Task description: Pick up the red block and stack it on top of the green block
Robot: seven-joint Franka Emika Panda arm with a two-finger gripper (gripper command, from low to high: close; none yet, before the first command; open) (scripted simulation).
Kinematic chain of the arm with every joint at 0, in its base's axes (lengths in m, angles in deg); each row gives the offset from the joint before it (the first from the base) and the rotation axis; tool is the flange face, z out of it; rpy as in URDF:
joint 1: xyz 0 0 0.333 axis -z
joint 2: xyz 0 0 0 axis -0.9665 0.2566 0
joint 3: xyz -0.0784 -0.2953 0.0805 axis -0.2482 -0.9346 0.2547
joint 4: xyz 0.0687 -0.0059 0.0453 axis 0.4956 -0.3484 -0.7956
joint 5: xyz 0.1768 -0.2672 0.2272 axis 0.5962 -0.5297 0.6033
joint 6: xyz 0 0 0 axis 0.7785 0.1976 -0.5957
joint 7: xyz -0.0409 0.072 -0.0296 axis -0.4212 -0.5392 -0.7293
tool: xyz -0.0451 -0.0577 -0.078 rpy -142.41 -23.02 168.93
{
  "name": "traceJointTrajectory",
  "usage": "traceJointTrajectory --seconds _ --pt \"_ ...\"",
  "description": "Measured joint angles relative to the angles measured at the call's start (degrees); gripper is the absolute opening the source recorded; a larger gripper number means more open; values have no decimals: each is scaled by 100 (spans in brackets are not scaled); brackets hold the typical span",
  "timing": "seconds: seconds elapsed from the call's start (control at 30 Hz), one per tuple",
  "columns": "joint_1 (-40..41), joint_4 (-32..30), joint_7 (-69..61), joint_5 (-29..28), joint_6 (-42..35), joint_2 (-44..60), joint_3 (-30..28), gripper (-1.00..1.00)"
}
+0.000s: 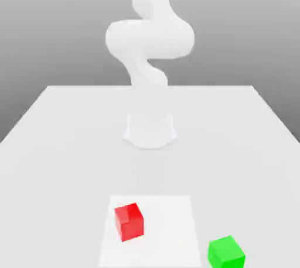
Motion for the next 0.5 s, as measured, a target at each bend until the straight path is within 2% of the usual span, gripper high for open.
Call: traceJointTrajectory --seconds 0.5 --pt "-274 -1396 -1905 120 1656 3154 -659 0"
